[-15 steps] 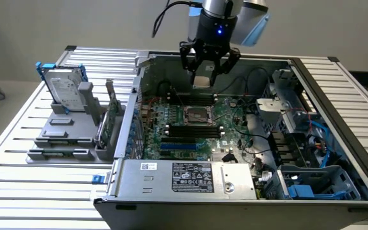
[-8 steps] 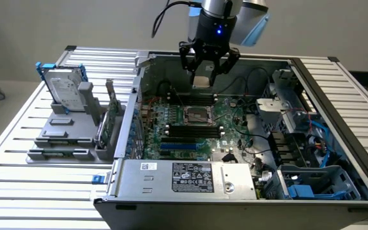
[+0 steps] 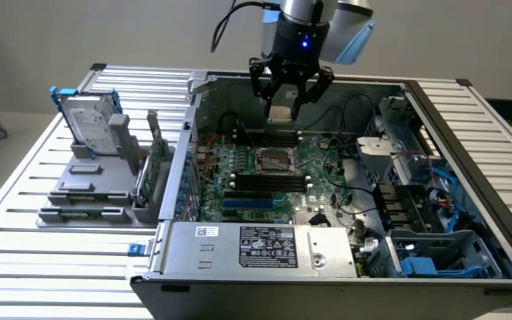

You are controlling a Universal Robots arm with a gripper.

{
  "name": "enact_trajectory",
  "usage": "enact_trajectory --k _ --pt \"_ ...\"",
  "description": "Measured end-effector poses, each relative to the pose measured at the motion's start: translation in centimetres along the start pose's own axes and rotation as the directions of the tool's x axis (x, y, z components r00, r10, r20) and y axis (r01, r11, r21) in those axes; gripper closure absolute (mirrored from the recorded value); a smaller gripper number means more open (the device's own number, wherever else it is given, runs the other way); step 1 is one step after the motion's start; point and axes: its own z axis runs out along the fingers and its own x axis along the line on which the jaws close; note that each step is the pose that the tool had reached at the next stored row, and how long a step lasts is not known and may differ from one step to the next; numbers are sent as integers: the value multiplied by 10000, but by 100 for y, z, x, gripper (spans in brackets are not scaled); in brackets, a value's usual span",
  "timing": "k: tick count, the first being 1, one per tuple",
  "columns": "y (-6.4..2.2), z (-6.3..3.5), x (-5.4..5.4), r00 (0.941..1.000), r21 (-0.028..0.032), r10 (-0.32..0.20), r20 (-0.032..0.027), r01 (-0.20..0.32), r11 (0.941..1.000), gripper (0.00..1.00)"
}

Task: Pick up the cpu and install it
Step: 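Place the cpu into insertion slot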

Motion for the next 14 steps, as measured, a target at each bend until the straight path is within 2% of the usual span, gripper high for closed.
enact_trajectory --k 6,10,14 --pt "0 1 0 10000 0 8 -1 -8 10000 46" --pt "0 17 -2 9977 -63 673 -4 -673 9977 46" --pt "0 43 -4 9903 -131 1390 -13 -1390 9902 46"
